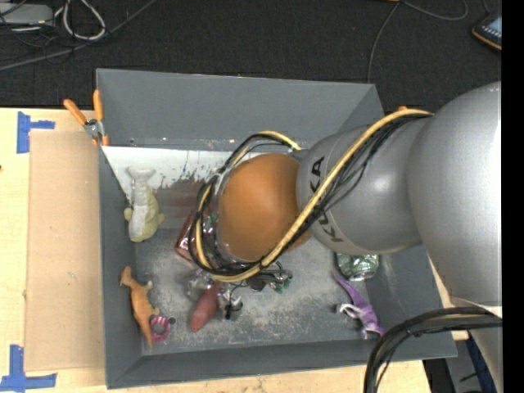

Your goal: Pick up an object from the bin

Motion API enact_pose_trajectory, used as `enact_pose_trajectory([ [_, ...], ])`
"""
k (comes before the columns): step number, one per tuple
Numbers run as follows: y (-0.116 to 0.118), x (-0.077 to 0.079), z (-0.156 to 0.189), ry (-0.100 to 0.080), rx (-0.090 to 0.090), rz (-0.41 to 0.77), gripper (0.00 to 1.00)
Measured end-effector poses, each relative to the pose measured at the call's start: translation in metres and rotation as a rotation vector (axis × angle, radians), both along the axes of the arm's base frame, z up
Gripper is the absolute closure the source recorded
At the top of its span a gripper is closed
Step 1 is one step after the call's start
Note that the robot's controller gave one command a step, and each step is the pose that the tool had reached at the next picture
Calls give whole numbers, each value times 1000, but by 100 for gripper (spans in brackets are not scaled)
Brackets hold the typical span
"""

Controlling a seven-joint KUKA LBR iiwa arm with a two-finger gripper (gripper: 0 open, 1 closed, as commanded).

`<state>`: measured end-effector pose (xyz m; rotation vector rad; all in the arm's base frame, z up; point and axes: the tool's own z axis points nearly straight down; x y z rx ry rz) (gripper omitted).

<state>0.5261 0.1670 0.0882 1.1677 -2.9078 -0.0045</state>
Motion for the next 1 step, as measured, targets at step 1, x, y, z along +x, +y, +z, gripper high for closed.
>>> enact_pose_trajectory([
  [1,0,0,14,0,0,-1,100],
])
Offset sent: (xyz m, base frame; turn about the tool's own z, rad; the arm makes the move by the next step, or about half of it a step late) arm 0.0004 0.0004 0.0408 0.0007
